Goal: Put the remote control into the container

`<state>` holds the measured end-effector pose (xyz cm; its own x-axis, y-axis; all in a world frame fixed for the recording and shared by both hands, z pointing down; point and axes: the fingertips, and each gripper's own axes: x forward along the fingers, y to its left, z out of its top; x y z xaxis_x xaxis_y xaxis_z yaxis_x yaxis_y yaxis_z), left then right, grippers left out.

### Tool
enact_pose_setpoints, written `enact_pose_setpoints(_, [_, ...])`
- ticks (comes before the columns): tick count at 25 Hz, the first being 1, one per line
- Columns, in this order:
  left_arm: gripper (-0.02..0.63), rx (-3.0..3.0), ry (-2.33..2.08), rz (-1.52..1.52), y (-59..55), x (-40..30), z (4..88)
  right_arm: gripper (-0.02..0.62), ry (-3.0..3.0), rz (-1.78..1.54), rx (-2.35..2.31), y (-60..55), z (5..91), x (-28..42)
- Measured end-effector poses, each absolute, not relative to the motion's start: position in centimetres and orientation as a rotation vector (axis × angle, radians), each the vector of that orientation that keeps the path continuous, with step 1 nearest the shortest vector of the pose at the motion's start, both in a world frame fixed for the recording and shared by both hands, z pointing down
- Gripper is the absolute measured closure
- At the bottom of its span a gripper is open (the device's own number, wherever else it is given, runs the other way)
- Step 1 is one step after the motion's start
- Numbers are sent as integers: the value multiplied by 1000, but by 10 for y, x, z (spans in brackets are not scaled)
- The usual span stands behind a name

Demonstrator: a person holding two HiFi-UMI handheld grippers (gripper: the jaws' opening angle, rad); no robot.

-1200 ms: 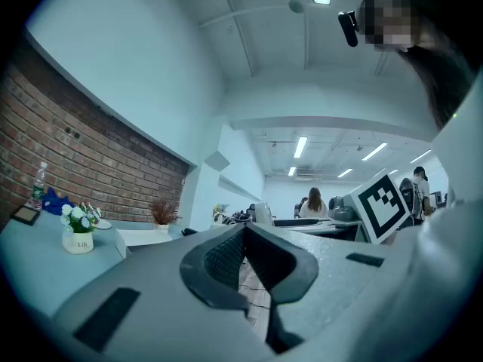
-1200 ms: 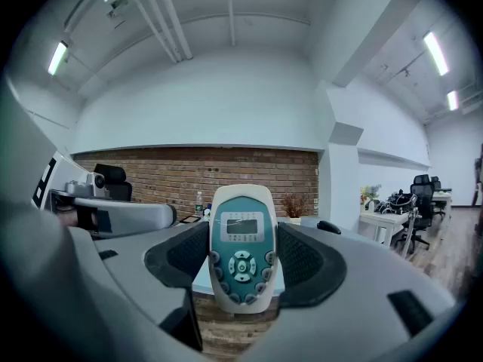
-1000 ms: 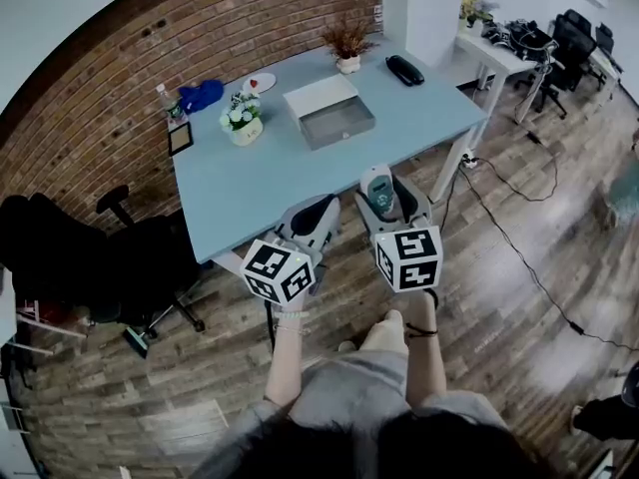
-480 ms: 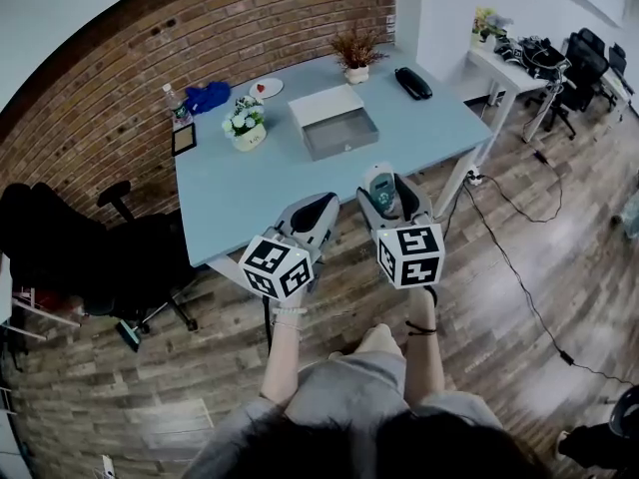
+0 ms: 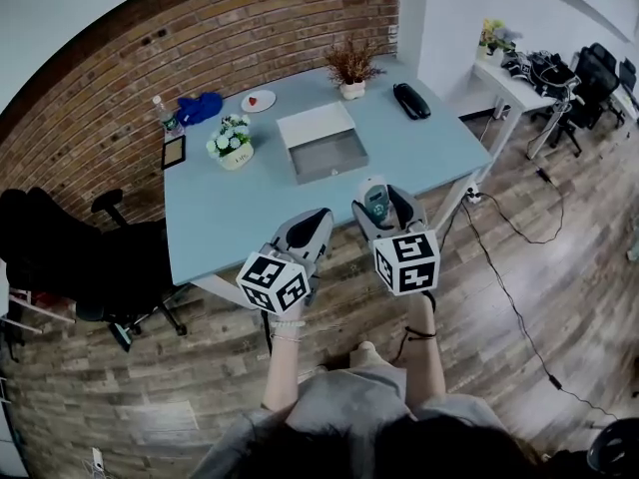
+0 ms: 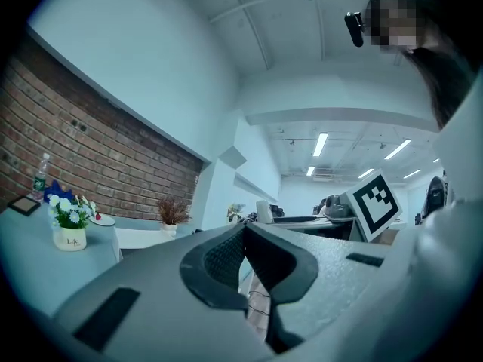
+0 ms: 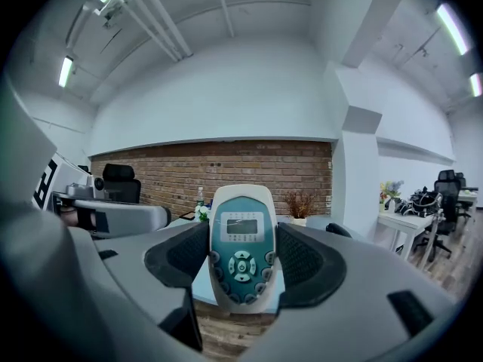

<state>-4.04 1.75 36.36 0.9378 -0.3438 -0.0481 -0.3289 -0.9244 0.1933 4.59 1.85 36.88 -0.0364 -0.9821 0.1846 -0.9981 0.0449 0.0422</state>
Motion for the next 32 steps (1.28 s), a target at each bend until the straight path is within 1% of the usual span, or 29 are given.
enact_pose_setpoints(7, [603,2878,-596,-85,14,-19,377,314,-2216,170,1981,11,381,68])
enact_pose_setpoints(17, [603,2842,-704,-34,-2,-28,390,314,-2299,201,1899,-15,390,61])
enact_pose_setpoints(23, [603,2822,-701,-58,-41,-26,396,314,-2282,188,1874,-50,395,62])
enact_pose_setpoints(32, [603,2819,-630,-65,-101,3,404,314,-2238,183,1897,-106,398,91])
